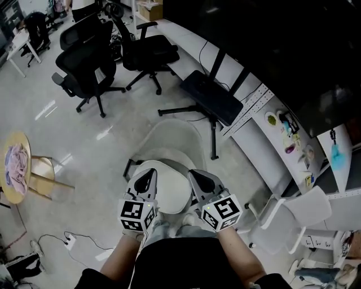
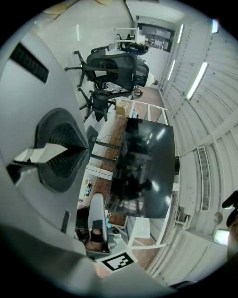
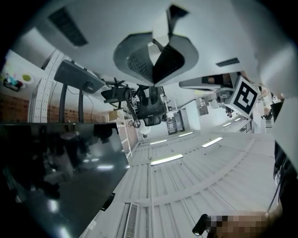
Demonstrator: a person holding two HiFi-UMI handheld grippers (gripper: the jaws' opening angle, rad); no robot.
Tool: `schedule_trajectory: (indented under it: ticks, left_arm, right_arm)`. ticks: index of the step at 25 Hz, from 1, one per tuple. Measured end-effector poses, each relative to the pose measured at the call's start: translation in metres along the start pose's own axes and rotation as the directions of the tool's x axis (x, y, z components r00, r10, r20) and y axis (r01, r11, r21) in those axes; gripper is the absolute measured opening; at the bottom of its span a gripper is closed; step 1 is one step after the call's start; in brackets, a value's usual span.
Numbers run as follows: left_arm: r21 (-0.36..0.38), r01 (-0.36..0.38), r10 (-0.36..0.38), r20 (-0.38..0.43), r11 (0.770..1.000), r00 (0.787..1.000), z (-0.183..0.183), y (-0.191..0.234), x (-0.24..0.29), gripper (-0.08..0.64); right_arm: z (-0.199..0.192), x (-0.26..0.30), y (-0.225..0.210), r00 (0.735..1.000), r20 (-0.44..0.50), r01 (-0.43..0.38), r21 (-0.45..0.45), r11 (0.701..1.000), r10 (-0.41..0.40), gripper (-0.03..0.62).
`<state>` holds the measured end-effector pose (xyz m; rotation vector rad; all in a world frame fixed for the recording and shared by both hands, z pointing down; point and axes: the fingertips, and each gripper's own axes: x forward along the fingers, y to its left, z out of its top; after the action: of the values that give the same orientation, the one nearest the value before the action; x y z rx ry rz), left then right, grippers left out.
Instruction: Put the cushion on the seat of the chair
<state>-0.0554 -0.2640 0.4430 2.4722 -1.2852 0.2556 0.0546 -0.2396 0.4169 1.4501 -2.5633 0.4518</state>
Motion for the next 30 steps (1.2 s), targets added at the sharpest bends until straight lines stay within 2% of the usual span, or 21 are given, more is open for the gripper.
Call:
schedule_trajectory:
  ticks: [7,16,20,24,30]
  left_arm:
    - [0.054,0.017,-0.022,0.088,0.998,0.996,0.056,-0.023,-0.017,0.012]
    - [0.073,0.018,-0.031,0.187,0.997,0.982,0.102,-0.037,-0.034,0.011]
    - [0.082,0.003,-0.022,0.222,0.997,0.975,0.113,-0.041,-0.045,0.012]
    - [0.058,-0.003,-0.012,0.260,0.998,0.965,0.119,-0.037,-0.053,0.012]
    - [0.063,-0.026,0.008,0.272,0.998,0.962,0.121,-0.038,-0.060,0.012]
  right_arm:
    - [0.050,-0.004,0.006,0.995,0.085,-0.044,-0.043,0.998,0.047,0.008]
    - [0.098,-0.013,0.019,0.980,0.170,-0.091,-0.103,0.991,0.108,0.008]
    - [0.106,-0.019,0.026,0.973,0.189,-0.110,-0.124,0.986,0.132,0.008]
    - [0.117,-0.020,0.031,0.967,0.211,-0.118,-0.137,0.983,0.145,0.008]
    - [0.124,-0.026,0.035,0.960,0.228,-0.128,-0.151,0.980,0.161,0.008]
